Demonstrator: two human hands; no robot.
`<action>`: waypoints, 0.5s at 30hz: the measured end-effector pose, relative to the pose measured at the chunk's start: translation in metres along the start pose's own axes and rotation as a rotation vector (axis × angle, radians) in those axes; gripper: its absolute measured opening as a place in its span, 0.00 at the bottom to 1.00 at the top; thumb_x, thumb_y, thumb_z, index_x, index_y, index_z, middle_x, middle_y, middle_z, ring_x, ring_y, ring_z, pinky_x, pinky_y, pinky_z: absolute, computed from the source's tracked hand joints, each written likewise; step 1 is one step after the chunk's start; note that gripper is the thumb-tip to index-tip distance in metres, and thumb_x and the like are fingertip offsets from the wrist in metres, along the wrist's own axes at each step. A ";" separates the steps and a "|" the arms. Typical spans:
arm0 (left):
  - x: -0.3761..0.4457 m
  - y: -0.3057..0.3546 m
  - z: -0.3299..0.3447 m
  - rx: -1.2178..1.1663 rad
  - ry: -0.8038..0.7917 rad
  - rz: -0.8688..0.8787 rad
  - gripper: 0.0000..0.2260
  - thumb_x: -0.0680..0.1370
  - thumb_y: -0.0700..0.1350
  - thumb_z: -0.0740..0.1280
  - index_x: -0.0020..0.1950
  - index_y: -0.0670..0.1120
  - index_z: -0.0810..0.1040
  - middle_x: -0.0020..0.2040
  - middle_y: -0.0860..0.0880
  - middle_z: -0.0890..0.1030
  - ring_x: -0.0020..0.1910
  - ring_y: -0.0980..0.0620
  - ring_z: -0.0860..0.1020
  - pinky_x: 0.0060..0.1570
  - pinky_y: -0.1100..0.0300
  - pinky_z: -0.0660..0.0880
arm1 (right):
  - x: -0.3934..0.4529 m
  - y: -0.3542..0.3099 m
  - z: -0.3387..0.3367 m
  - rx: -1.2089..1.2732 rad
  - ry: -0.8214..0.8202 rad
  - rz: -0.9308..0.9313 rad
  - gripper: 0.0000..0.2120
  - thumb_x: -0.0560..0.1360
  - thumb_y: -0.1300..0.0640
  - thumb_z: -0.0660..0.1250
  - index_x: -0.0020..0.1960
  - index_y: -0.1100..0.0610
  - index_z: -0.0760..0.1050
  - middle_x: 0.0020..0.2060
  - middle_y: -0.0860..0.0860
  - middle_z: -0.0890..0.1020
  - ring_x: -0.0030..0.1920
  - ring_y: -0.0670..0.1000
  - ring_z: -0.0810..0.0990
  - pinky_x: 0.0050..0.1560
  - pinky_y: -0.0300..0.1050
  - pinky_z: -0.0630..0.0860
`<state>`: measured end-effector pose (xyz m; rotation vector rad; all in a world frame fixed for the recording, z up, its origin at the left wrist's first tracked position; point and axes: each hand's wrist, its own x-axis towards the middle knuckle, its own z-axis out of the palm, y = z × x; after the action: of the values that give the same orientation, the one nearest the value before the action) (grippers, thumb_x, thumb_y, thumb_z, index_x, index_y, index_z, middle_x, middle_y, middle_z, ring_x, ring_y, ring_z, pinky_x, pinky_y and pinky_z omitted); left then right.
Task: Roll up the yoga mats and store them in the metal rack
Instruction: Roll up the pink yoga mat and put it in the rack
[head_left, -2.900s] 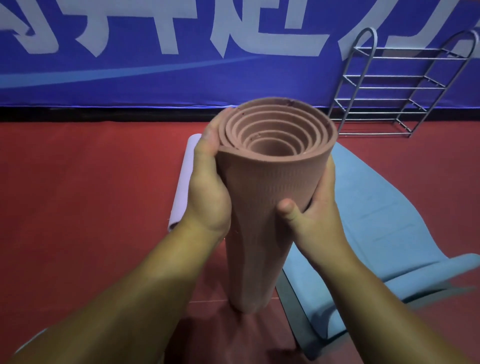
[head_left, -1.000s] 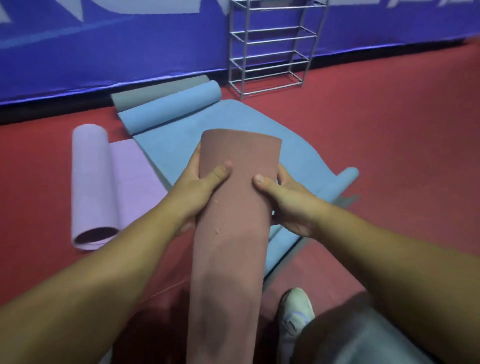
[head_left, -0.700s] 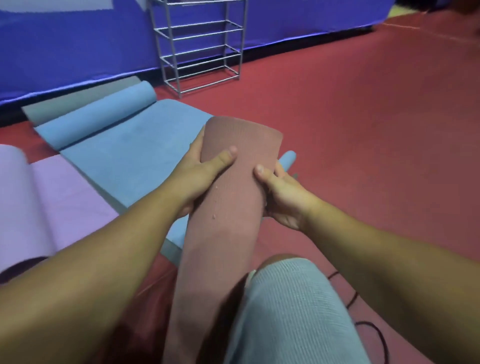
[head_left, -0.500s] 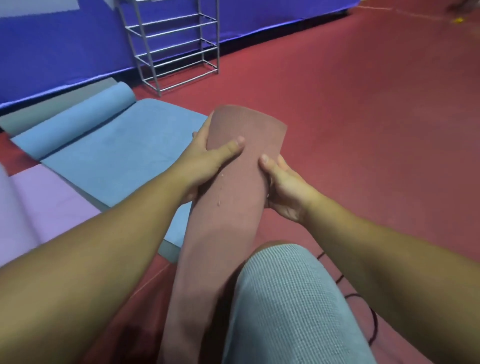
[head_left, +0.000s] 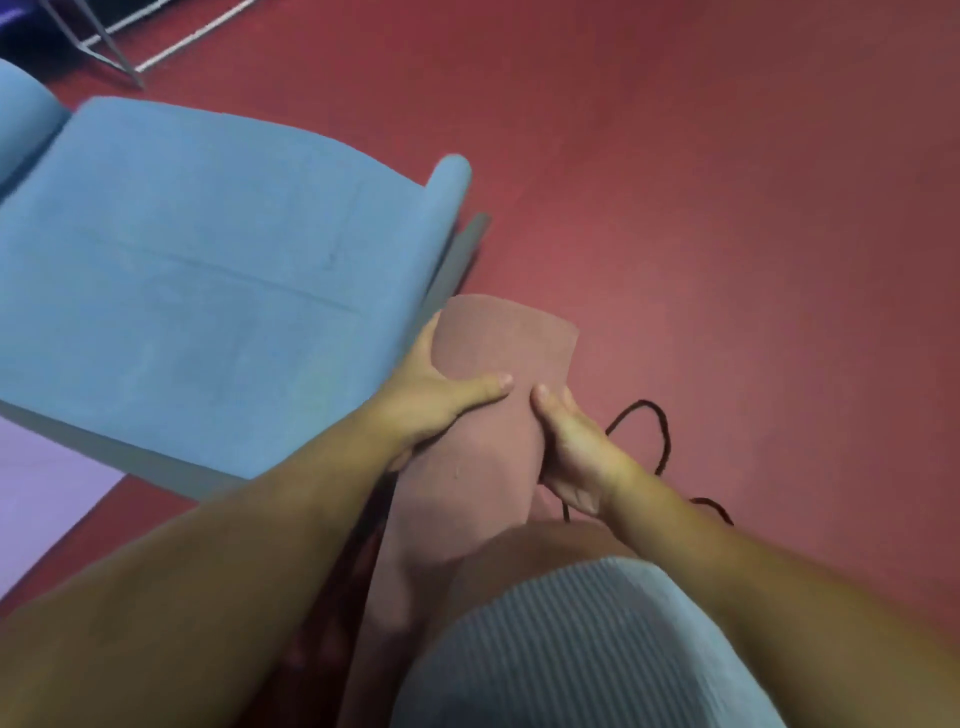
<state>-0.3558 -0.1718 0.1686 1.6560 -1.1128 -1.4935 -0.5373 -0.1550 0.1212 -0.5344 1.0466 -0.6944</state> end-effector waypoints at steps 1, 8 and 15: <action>0.007 -0.005 0.006 0.003 0.012 -0.025 0.51 0.54 0.61 0.84 0.74 0.59 0.67 0.61 0.55 0.82 0.59 0.55 0.82 0.63 0.48 0.78 | 0.005 0.006 -0.008 0.000 0.012 0.032 0.36 0.70 0.30 0.67 0.74 0.43 0.66 0.63 0.48 0.82 0.61 0.51 0.82 0.60 0.59 0.79; 0.044 -0.033 0.031 0.107 0.024 -0.121 0.52 0.55 0.61 0.82 0.77 0.61 0.65 0.61 0.60 0.80 0.58 0.61 0.80 0.64 0.54 0.77 | 0.057 0.037 -0.071 -0.684 0.492 0.099 0.32 0.81 0.34 0.49 0.61 0.56 0.80 0.59 0.55 0.83 0.63 0.61 0.77 0.66 0.55 0.71; 0.059 -0.058 0.020 0.139 0.045 -0.192 0.52 0.55 0.62 0.83 0.76 0.63 0.64 0.60 0.61 0.81 0.58 0.60 0.81 0.64 0.53 0.77 | 0.100 0.062 -0.129 -1.522 0.306 0.394 0.20 0.81 0.43 0.55 0.62 0.49 0.80 0.63 0.51 0.81 0.65 0.59 0.73 0.62 0.48 0.71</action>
<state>-0.3663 -0.1976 0.0883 1.9299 -1.0791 -1.5169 -0.6057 -0.1966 -0.0336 -1.4731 1.8174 0.5399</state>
